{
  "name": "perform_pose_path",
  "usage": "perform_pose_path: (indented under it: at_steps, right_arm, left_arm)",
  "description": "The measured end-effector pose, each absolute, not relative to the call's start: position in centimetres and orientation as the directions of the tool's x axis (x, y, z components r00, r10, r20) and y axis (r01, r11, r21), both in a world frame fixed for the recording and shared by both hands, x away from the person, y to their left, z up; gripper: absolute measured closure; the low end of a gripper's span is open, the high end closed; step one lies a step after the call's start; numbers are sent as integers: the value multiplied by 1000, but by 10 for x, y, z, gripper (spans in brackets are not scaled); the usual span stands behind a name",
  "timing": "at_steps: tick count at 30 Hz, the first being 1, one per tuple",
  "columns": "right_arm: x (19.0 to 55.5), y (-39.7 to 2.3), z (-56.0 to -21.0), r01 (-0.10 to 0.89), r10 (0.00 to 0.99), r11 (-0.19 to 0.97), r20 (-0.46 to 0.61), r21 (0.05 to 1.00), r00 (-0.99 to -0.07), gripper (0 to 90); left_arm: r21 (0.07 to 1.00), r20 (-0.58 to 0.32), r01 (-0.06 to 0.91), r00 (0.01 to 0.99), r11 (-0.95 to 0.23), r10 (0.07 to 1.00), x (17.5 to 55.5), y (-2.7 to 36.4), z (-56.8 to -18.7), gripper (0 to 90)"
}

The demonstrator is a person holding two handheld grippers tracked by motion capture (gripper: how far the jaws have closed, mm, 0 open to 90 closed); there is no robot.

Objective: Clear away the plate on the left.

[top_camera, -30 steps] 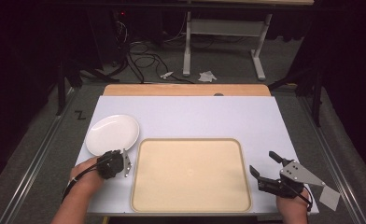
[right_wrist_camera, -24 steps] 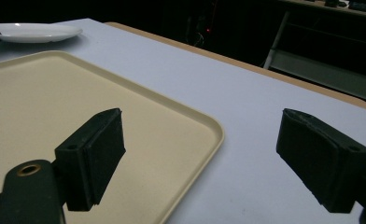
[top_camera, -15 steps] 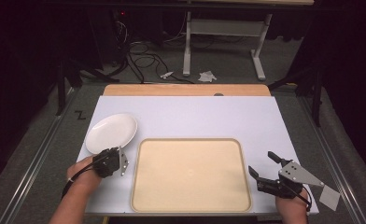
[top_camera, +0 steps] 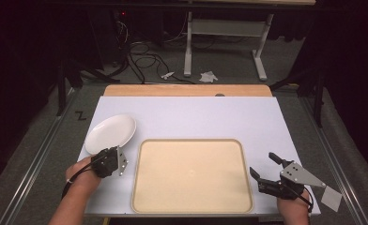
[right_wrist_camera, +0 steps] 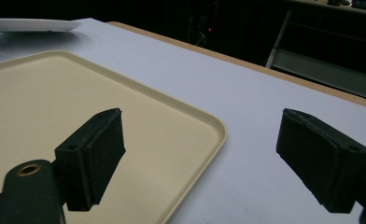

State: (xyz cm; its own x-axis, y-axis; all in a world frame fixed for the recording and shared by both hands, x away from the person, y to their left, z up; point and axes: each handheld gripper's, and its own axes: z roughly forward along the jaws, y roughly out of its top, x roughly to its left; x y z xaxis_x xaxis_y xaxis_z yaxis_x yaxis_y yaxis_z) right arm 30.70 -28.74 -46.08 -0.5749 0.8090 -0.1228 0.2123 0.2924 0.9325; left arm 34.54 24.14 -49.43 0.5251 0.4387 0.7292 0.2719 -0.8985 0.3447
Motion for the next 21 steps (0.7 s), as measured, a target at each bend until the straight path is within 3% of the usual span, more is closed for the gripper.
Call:
perform_pose_path:
  at_steps: [21]
  right_arm:
    - [308,-287,-461,211,806,296,-126,932,-579,161]
  left_arm:
    - [359,761,206,500,-911,413,334,229,-483,866]
